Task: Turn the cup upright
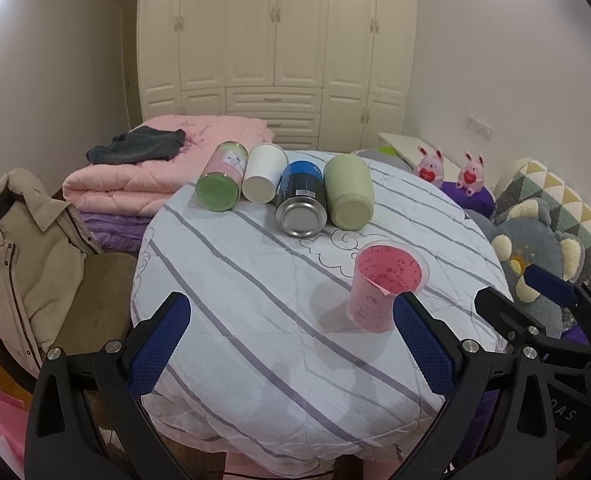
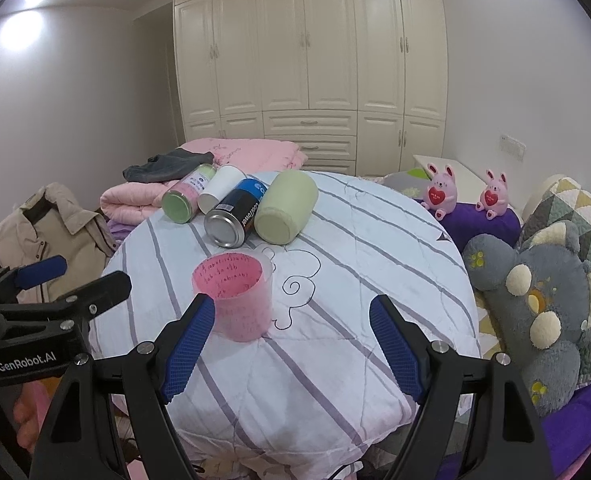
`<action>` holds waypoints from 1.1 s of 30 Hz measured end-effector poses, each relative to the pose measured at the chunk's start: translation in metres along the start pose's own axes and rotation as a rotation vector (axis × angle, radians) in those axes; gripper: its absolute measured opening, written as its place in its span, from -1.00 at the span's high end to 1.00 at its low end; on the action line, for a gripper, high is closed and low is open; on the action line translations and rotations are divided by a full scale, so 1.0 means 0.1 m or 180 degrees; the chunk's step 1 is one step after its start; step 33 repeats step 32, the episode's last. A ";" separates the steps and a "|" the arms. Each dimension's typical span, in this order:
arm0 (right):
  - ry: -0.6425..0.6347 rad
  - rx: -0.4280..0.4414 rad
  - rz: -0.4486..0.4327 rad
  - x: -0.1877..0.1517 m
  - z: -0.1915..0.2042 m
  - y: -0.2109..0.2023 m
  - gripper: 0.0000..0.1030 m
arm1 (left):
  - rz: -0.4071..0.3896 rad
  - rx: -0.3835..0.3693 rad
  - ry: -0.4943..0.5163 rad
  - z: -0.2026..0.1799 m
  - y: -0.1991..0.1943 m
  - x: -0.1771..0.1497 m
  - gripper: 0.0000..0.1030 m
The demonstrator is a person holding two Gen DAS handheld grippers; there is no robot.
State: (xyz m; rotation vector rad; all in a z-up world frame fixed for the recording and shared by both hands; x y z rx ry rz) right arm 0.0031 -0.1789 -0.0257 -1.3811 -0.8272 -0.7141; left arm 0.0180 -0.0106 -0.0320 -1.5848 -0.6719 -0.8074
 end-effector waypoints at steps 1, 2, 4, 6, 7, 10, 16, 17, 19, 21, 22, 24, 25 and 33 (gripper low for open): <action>0.0004 0.0005 0.0013 0.00 0.00 0.01 -0.57 | 0.0000 0.0001 0.0011 -0.01 0.00 0.00 -0.99; 0.0015 0.0005 0.0020 -0.01 -0.01 0.01 -0.57 | -0.0003 0.0001 0.0018 -0.01 0.00 0.00 -0.99; 0.0038 0.0002 0.0023 -0.01 -0.02 0.00 -0.57 | -0.0006 -0.0012 0.0028 -0.02 0.01 0.00 -0.99; 0.0050 0.0005 0.0024 -0.02 -0.03 0.00 -0.57 | -0.0008 -0.0032 0.0031 -0.03 0.01 0.01 -0.99; 0.0054 -0.0002 0.0015 -0.02 -0.04 -0.01 -0.57 | -0.0008 -0.0036 0.0032 -0.03 0.02 0.01 -0.99; 0.0065 -0.0031 -0.0017 0.00 -0.05 -0.03 -0.57 | -0.0029 -0.0027 0.0032 -0.03 0.02 0.03 -0.99; 0.0127 -0.0025 0.0003 -0.01 -0.08 -0.04 -0.57 | -0.0090 -0.0052 0.0121 -0.08 0.02 0.04 -0.99; 0.0140 -0.0023 0.0010 -0.01 -0.09 -0.04 -0.57 | -0.0092 -0.0065 0.0120 -0.09 0.01 0.04 -0.99; 0.0177 -0.0013 0.0001 -0.02 -0.10 -0.04 -0.57 | -0.0108 -0.0060 0.0130 -0.09 0.01 0.04 -0.99; 0.0207 0.0004 0.0003 -0.02 -0.10 -0.04 -0.57 | -0.0098 -0.0052 0.0149 -0.11 0.02 0.04 -0.99; 0.0209 0.0008 0.0010 -0.02 -0.11 -0.04 -0.57 | -0.0095 -0.0054 0.0149 -0.11 0.02 0.04 -0.99; 0.0210 0.0002 0.0021 -0.03 -0.11 -0.03 -0.57 | -0.0092 -0.0058 0.0147 -0.11 0.03 0.04 -0.99; 0.0208 0.0002 0.0028 -0.03 -0.11 -0.03 -0.57 | -0.0097 -0.0061 0.0150 -0.11 0.03 0.04 -0.99; 0.0165 0.0030 0.0088 -0.04 -0.07 0.01 -0.58 | -0.0078 -0.0026 0.0102 -0.11 0.04 0.05 -0.99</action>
Point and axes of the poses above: each gripper's, at about its wrist camera, not at the fingertips, and y roughly the way its jaws point, z to its left, x to its top, the point moved 4 cm from there along y, roughly the way its jaws point, and after that the axes turned 4 degrees about -x, right-handed, at the moved point
